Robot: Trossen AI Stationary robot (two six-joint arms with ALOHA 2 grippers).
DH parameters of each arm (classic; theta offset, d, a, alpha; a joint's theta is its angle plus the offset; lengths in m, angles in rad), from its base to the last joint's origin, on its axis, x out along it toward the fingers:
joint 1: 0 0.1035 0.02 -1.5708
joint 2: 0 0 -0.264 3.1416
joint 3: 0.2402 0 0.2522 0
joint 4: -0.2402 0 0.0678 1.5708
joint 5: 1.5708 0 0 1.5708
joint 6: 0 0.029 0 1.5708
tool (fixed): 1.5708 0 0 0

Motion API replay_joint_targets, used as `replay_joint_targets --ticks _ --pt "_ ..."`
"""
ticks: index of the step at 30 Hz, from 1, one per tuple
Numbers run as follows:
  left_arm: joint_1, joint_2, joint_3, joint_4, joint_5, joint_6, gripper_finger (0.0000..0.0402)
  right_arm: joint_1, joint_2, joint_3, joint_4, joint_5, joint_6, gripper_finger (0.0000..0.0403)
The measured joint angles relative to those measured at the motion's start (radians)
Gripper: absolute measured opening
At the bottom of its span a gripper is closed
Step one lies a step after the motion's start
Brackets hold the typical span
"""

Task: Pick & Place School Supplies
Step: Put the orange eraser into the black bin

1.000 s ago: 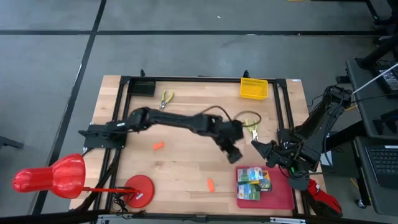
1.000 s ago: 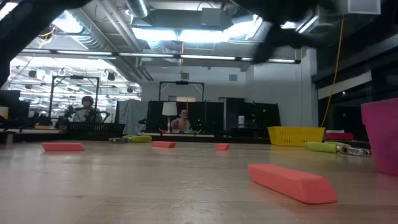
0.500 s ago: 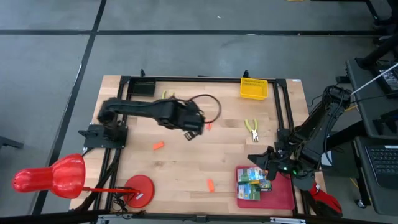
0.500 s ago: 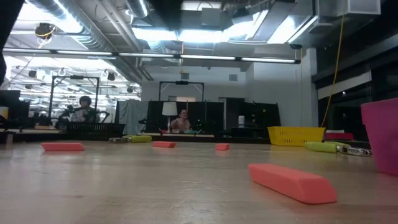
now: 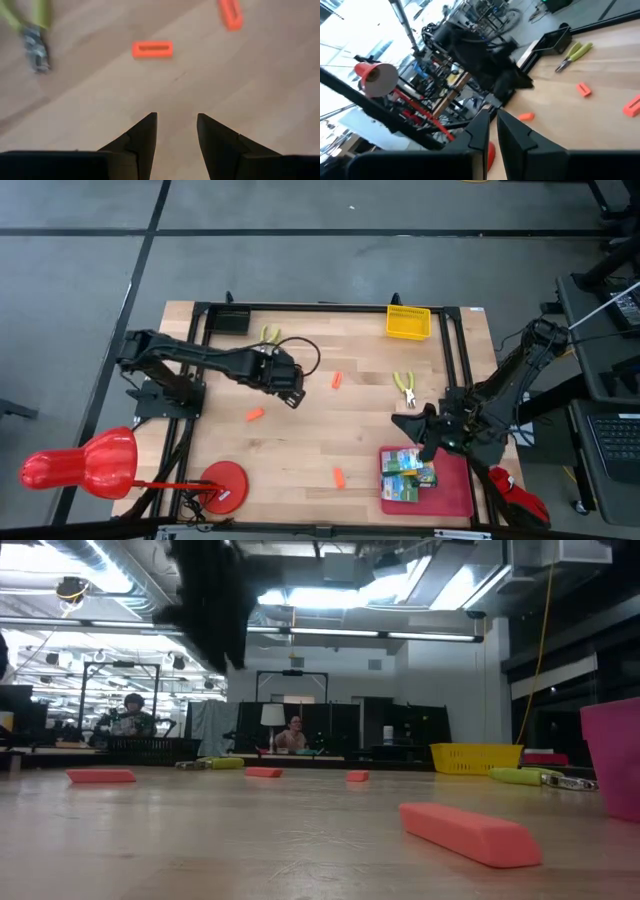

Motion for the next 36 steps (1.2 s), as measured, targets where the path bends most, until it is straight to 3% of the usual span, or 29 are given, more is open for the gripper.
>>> replay_joint_targets --ticks 4,8,15,19,24,29,36 --pt "0.088 0.056 -0.062 0.159 0.127 0.138 0.0141 -0.073 0.000 0.000 -0.001 -0.035 0.011 0.0040" --pt "0.174 0.131 -0.044 0.206 0.152 0.315 0.0158 -0.147 0.000 0.000 -0.002 -0.091 0.033 0.0040" --pt "0.262 0.202 0.061 0.199 0.222 0.975 0.0189 -0.211 0.000 0.000 0.002 -0.160 0.038 0.0040" --pt "0.273 0.202 0.084 0.142 0.247 1.240 0.0197 -0.236 0.000 0.000 0.004 -0.165 0.055 0.0040" --pt "0.273 0.198 0.063 0.105 0.206 1.584 0.0198 -0.255 0.000 0.000 0.004 -0.168 0.063 0.0040" --pt "0.287 0.218 0.060 0.128 0.152 1.685 0.0199 -0.261 0.000 0.000 0.012 -0.167 0.064 0.0040" --pt "0.318 0.298 0.060 0.151 0.207 1.712 0.0199 -0.263 -0.001 0.000 0.027 -0.156 0.064 0.0040"
